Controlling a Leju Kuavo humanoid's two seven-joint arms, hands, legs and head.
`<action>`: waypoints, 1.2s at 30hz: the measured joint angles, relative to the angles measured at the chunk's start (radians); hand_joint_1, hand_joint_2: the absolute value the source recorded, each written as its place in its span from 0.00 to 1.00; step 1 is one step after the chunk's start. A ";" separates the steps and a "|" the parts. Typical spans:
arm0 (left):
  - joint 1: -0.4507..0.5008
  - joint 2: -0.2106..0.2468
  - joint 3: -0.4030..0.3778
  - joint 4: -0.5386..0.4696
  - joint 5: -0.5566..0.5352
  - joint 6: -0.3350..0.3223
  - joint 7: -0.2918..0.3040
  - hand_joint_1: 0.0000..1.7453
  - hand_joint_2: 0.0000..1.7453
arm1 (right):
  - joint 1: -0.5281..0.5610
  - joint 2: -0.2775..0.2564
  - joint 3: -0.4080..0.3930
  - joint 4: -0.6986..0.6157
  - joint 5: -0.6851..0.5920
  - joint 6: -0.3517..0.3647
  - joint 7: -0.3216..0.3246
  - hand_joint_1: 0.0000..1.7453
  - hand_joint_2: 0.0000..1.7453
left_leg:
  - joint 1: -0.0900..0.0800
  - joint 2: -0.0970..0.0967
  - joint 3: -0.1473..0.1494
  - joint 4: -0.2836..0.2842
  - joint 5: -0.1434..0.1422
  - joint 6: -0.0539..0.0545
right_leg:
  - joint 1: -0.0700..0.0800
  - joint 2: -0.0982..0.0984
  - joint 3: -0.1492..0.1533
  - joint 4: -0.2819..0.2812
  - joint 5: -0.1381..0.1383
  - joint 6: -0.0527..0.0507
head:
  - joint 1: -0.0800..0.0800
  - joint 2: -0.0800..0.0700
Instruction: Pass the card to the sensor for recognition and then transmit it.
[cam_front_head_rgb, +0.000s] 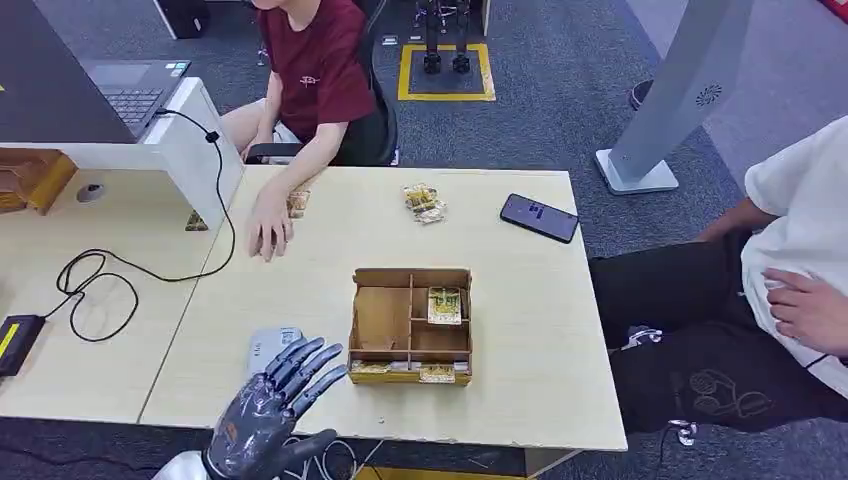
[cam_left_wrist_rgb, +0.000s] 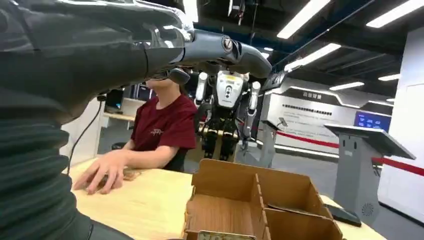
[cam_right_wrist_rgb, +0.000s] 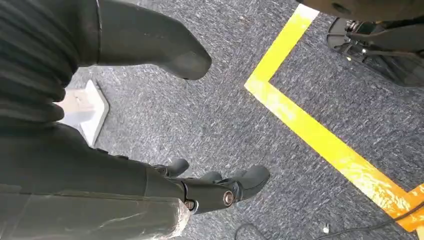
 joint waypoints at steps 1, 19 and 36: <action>-0.002 -0.001 -0.001 0.003 -0.010 0.004 0.007 0.00 1.00 | 0.000 0.000 0.000 0.000 0.005 0.000 0.000 0.00 1.00 | 0.000 0.000 0.000 0.000 0.000 0.000 | 0.000 0.000 0.000 0.000 0.000 0.000 | 0.000 0.000; -0.052 -0.062 -0.017 0.158 -0.116 0.045 0.132 0.00 1.00 | -0.001 0.000 0.001 0.000 0.014 -0.001 0.000 0.00 1.00 | 0.000 0.000 0.000 0.000 0.000 0.000 | 0.000 0.000 0.000 0.000 0.000 0.000 | 0.000 0.000; -0.089 -0.140 -0.061 0.228 -0.115 0.024 0.143 0.00 1.00 | -0.001 0.002 0.002 0.000 0.018 -0.003 0.000 0.00 1.00 | 0.000 0.000 0.000 0.000 0.000 0.000 | 0.000 0.000 0.000 0.000 0.000 0.000 | 0.000 0.000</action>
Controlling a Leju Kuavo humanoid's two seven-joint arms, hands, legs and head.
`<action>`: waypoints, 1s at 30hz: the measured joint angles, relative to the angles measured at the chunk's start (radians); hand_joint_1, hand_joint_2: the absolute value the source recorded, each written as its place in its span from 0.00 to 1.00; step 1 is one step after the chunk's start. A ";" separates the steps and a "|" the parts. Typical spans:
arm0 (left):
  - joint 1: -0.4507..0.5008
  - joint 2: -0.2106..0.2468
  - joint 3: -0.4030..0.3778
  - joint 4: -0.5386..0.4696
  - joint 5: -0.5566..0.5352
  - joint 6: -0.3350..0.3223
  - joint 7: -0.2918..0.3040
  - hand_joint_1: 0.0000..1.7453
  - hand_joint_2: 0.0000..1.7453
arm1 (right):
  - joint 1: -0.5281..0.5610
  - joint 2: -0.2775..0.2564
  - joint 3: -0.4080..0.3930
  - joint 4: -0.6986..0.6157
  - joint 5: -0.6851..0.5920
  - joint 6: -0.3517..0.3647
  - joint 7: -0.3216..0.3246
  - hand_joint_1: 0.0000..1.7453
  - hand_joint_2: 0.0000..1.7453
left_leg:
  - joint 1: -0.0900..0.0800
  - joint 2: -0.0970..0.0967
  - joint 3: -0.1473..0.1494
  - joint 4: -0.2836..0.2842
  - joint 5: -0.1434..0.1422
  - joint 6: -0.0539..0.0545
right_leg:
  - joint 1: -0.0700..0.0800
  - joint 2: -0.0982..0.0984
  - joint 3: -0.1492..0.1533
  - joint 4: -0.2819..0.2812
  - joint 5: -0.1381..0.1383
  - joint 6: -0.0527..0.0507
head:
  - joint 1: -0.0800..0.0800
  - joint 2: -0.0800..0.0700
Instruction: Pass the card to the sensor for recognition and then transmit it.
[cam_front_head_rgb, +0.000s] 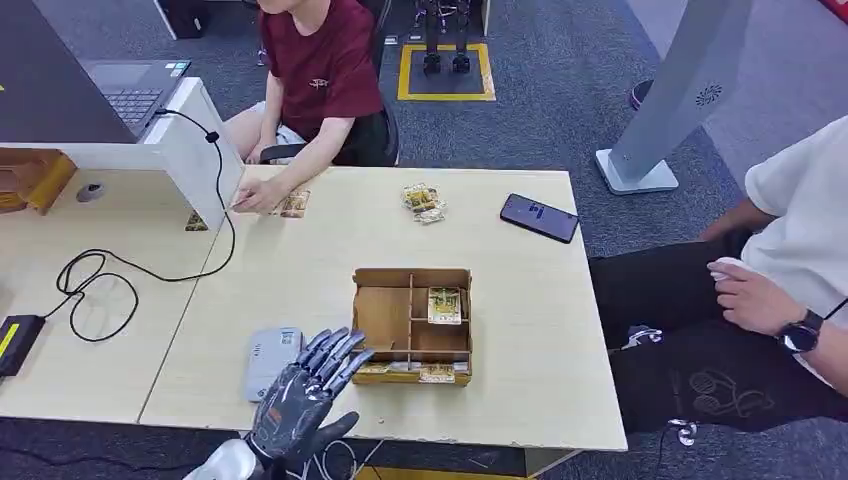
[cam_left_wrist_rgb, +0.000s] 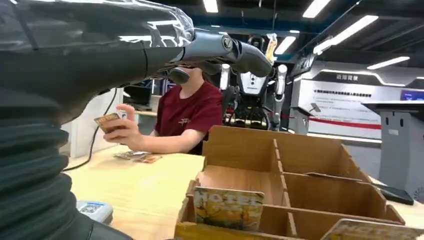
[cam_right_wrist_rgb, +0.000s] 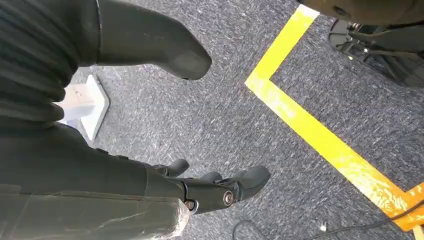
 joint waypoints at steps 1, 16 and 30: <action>-0.001 -0.003 -0.003 0.002 0.000 0.000 0.000 0.00 1.00 | 0.000 0.000 0.000 0.000 0.002 0.000 0.000 0.00 1.00 | 0.000 0.000 0.000 0.000 0.000 0.000 | 0.000 0.000 0.000 0.000 0.000 0.000 | 0.000 0.000; -0.061 -0.055 -0.037 0.092 0.007 -0.041 0.012 0.00 1.00 | -0.005 0.005 0.011 0.000 0.009 0.001 0.003 0.00 1.00 | 0.000 0.000 0.000 0.000 0.000 0.000 | 0.000 0.000 0.000 0.000 0.000 0.000 | 0.000 0.000; -0.135 -0.123 -0.047 0.222 0.035 -0.051 0.040 0.00 1.00 | -0.009 0.006 0.026 0.000 0.015 0.001 0.002 0.00 1.00 | 0.000 0.000 0.000 0.000 0.000 0.000 | 0.000 0.000 0.000 0.000 0.000 0.000 | 0.000 0.000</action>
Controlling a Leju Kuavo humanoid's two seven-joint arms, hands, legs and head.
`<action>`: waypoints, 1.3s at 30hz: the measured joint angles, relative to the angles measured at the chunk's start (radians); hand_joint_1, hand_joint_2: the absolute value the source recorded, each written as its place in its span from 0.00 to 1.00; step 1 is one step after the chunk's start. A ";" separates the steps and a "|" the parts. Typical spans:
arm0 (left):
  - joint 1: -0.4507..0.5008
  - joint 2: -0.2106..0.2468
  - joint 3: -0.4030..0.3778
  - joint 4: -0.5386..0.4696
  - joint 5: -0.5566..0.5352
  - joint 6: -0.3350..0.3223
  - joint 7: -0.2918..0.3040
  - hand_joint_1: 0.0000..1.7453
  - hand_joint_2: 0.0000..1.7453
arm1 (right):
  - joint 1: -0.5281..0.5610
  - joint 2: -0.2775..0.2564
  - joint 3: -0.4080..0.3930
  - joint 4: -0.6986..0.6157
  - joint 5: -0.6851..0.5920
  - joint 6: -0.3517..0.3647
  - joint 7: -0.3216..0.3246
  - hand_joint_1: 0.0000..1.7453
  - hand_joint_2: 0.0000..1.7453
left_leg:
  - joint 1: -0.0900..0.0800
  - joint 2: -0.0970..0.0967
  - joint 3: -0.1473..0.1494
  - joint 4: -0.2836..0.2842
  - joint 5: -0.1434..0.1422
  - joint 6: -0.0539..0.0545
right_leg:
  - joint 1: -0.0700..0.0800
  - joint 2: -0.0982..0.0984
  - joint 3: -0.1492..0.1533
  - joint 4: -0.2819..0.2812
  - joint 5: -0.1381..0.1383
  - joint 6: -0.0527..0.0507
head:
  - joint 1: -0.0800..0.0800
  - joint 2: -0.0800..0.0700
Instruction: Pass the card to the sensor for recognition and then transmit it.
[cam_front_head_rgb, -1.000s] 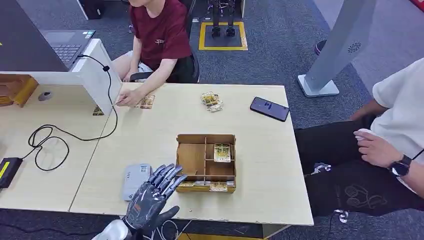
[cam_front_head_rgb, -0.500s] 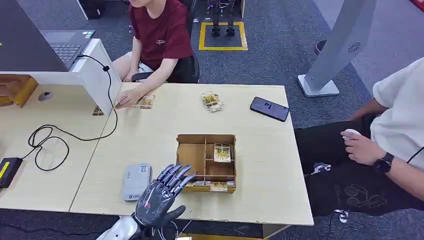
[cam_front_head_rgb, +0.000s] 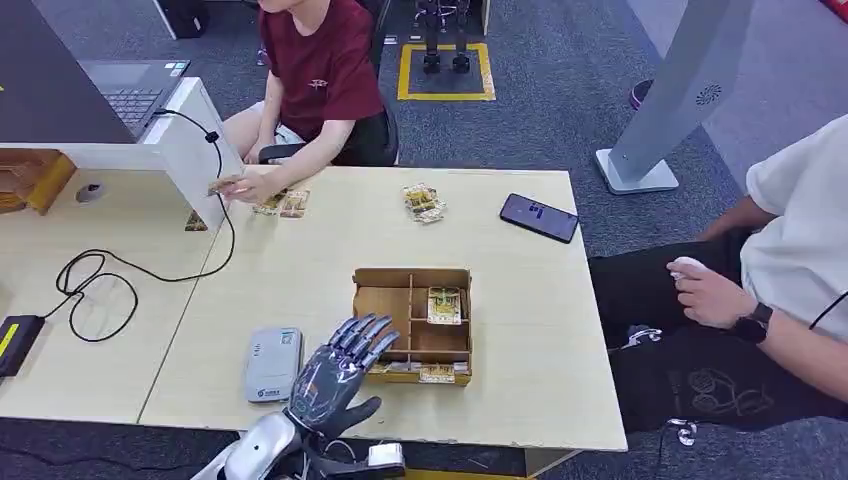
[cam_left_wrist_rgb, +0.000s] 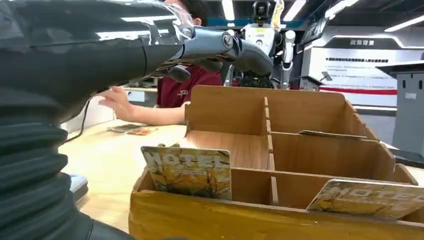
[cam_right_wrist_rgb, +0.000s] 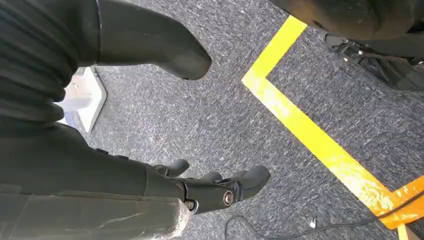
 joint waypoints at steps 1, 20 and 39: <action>-0.002 -0.002 0.000 0.005 0.000 0.002 0.005 0.00 1.00 | 0.000 0.000 0.000 0.000 0.000 0.000 0.000 0.00 1.00 | 0.000 0.000 0.000 0.000 0.000 0.000 | 0.000 0.000 0.000 0.000 0.000 0.000 | 0.000 0.000; -0.011 -0.013 0.001 0.031 0.072 -0.007 -0.008 1.00 1.00 | 0.001 0.000 0.000 0.000 -0.001 -0.001 0.000 0.00 1.00 | 0.000 0.000 0.000 0.000 0.000 0.000 | 0.000 0.000 0.000 0.000 0.000 0.000 | 0.000 0.000; -0.010 -0.022 0.011 0.033 0.158 -0.049 -0.043 1.00 1.00 | 0.000 0.000 0.000 0.000 -0.013 -0.001 0.000 0.00 1.00 | 0.000 0.000 0.000 0.000 0.000 0.000 | 0.000 0.000 0.000 0.000 0.000 0.000 | 0.000 0.000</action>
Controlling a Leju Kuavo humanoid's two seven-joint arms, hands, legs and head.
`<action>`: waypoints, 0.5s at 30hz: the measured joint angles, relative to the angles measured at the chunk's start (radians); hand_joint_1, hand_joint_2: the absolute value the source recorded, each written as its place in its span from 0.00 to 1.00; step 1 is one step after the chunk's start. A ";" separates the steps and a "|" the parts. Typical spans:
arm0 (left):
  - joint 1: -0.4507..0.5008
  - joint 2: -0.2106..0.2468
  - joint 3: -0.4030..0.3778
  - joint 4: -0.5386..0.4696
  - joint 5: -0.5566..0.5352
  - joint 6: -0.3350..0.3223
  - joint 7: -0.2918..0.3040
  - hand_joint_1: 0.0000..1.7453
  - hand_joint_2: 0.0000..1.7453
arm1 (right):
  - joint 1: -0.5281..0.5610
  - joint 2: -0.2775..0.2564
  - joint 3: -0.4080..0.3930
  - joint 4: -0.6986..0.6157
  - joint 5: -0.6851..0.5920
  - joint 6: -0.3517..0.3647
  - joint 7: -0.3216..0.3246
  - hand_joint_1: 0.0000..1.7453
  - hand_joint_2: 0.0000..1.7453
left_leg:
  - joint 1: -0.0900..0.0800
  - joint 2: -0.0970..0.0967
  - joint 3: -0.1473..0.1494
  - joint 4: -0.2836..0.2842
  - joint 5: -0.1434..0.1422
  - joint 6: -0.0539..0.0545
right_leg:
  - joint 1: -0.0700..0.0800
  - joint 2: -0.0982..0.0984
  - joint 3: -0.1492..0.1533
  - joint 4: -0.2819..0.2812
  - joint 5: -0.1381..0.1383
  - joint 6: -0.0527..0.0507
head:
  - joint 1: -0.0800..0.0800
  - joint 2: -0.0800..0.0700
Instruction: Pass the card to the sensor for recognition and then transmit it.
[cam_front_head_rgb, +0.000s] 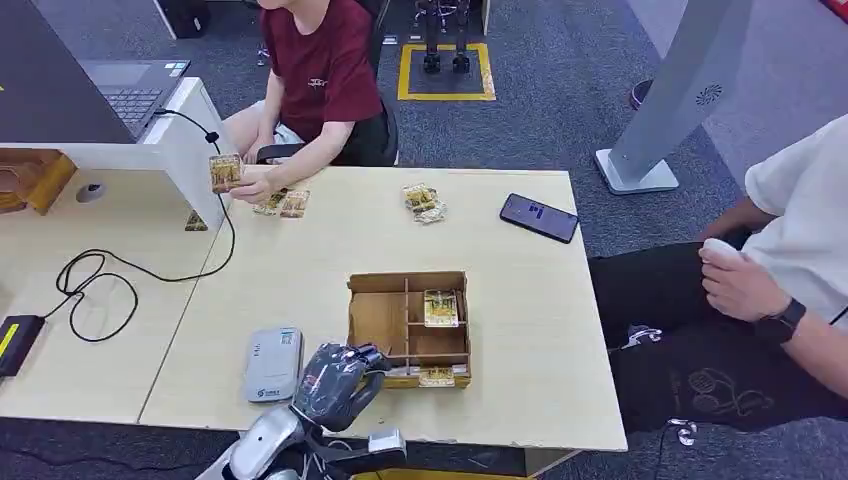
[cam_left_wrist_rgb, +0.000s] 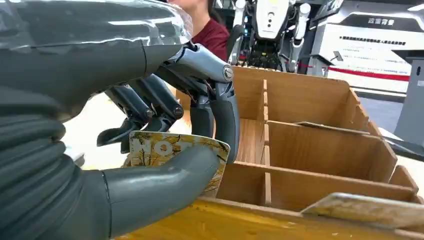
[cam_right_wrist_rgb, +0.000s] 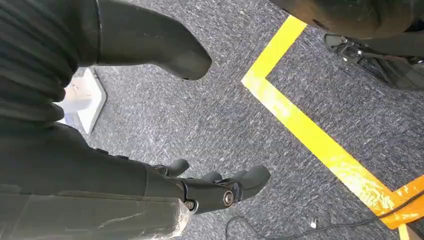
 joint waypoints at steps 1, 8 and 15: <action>0.000 -0.001 0.003 0.000 0.019 -0.004 -0.010 1.00 1.00 | 0.000 0.000 0.000 0.000 0.000 0.000 -0.001 0.00 1.00 | 0.000 0.000 0.000 0.000 0.000 0.000 | 0.000 0.000 0.000 0.000 0.000 0.000 | 0.000 0.000; 0.004 -0.001 0.027 -0.106 0.147 -0.043 -0.040 1.00 1.00 | 0.001 0.001 0.000 0.000 -0.003 -0.003 -0.001 0.00 1.00 | 0.000 0.000 0.000 0.000 0.000 0.000 | 0.000 0.000 0.000 0.000 0.000 0.000 | 0.000 0.000; -0.051 0.039 0.063 -0.326 0.291 -0.132 -0.065 1.00 1.00 | 0.003 0.001 0.000 0.000 -0.018 -0.006 -0.003 0.00 1.00 | 0.000 -0.001 0.000 0.000 0.000 0.000 | 0.000 -0.001 0.000 0.000 0.000 0.000 | 0.000 0.000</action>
